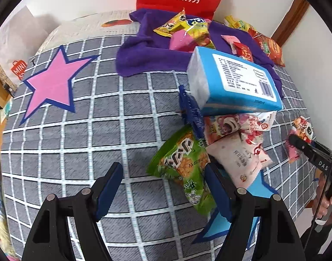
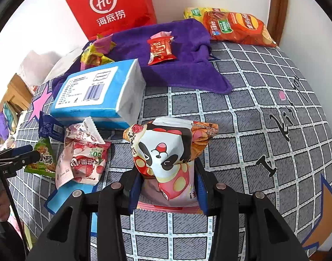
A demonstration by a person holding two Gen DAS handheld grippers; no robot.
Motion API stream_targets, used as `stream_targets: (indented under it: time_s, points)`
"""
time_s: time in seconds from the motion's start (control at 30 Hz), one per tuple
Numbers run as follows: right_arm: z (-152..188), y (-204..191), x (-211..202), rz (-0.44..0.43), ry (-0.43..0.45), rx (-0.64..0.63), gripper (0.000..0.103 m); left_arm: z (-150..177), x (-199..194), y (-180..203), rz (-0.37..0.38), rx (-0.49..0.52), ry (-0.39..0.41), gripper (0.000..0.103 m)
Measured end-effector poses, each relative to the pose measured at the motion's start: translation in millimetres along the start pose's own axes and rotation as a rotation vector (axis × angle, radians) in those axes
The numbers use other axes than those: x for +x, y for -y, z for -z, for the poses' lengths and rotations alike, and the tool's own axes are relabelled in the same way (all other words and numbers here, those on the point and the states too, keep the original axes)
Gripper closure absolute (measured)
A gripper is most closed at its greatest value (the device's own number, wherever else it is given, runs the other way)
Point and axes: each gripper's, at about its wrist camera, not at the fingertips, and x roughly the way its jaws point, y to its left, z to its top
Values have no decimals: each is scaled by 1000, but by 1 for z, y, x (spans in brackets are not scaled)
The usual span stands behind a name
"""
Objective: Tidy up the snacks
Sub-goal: 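Grasp the green snack bag with the left gripper while the right holds the panda bag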
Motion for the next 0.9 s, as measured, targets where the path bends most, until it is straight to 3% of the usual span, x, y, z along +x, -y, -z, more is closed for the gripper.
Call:
stream_targets:
  time_s: [0.23,0.5,0.7,0.9]
  points:
    - [-1,0,3,-8,-9,-6,60,-4,15,9,16,5,3,27]
    - [3,3,6,50,25,-17,60,-3,32,12,46,-22,23,27]
    - [3,3,9,27,22,-1,60,-5,29,8,78,-50,48,49]
    - [-3,-4,3,4,29,-13,60,-5,13,-2,89,-45,67,51]
